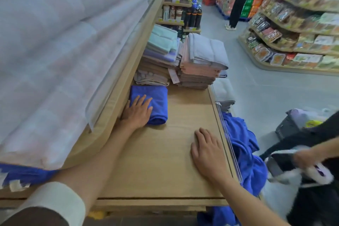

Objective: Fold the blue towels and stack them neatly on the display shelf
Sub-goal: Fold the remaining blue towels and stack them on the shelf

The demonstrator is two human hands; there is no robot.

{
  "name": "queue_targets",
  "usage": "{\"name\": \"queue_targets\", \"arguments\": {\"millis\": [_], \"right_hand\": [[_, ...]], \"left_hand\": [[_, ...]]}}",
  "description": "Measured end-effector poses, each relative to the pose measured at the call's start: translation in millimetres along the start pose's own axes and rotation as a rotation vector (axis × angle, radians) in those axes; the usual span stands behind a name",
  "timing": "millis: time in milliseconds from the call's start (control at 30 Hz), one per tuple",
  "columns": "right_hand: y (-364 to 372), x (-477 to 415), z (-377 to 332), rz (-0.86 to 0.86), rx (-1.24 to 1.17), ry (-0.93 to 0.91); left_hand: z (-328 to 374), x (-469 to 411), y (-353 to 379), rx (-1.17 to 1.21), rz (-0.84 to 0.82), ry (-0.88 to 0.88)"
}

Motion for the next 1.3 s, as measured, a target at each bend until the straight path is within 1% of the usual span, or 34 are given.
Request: {"name": "queue_targets", "arguments": {"millis": [133,200,233,300,333,400,433,467,500,533,567,633,700,733,767,833,900,967,1033,1133,1167,1300], "right_hand": [[1,-2,0,-0.014,0.010,0.000],[3,-3,1,-0.002,0.017,-0.001],[4,-2,3,0.007,0.017,0.001],[6,-1,2,-0.002,-0.005,0.011],[6,-1,3,-0.014,-0.026,0.014],[6,-7,8,-0.040,-0.115,0.011],[2,-12,15,-0.073,-0.207,0.018],[-7,-18,23,-0.099,-0.342,0.047],[-21,-23,33,-0.096,-0.502,0.095],[-37,-27,46,-0.041,-0.623,0.144],[-53,-29,60,0.058,-0.677,0.176],[-81,-28,94,0.257,-0.711,0.250],[-94,-24,128,0.352,-0.738,0.337],[-94,-23,144,0.340,-0.727,0.376],[-88,-21,159,0.277,-0.707,0.413],[-64,-13,186,0.056,-0.631,0.462],[-35,-1,203,-0.203,-0.477,0.463],[-12,10,211,-0.350,-0.366,0.441],[-2,14,212,-0.353,-0.284,0.430],[-9,6,210,-0.201,-0.176,0.374],[-16,3,210,-0.149,-0.235,0.356],[-50,-1,202,-0.043,-0.765,0.323]], "left_hand": [[2,-17,-4,-0.031,-0.030,0.043],[7,-15,-5,-0.058,-0.039,0.022],[13,-10,-7,-0.047,-0.023,0.007],[35,9,-12,0.056,0.084,0.020],[50,24,-15,0.135,0.166,0.074],[81,59,-17,0.287,0.308,0.257],[96,74,-14,0.339,0.347,0.334],[109,87,-9,0.361,0.348,0.386],[122,97,-3,0.360,0.308,0.410],[134,105,6,0.344,0.243,0.408],[142,111,15,0.315,0.161,0.390],[156,117,36,0.229,0.006,0.362],[167,120,52,0.098,-0.082,0.356],[172,122,58,0.040,-0.107,0.351],[175,123,63,-0.008,-0.118,0.340],[179,126,70,-0.089,-0.078,0.313],[180,126,72,-0.117,-0.031,0.297],[180,124,74,-0.105,-0.017,0.292],[180,123,76,-0.106,-0.003,0.291],[181,121,77,-0.095,0.013,0.287],[181,121,77,-0.089,0.013,0.288],[180,122,75,-0.058,0.036,0.295]]}}
Point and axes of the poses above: each hand's wrist, its own x-axis away from the middle knuckle, its own y-axis out of the palm, z = x × y, the point moved 2 cm from there along -x, towards the middle knuckle, and after that the axes turned 14 degrees about -y, right-handed, at the moved point
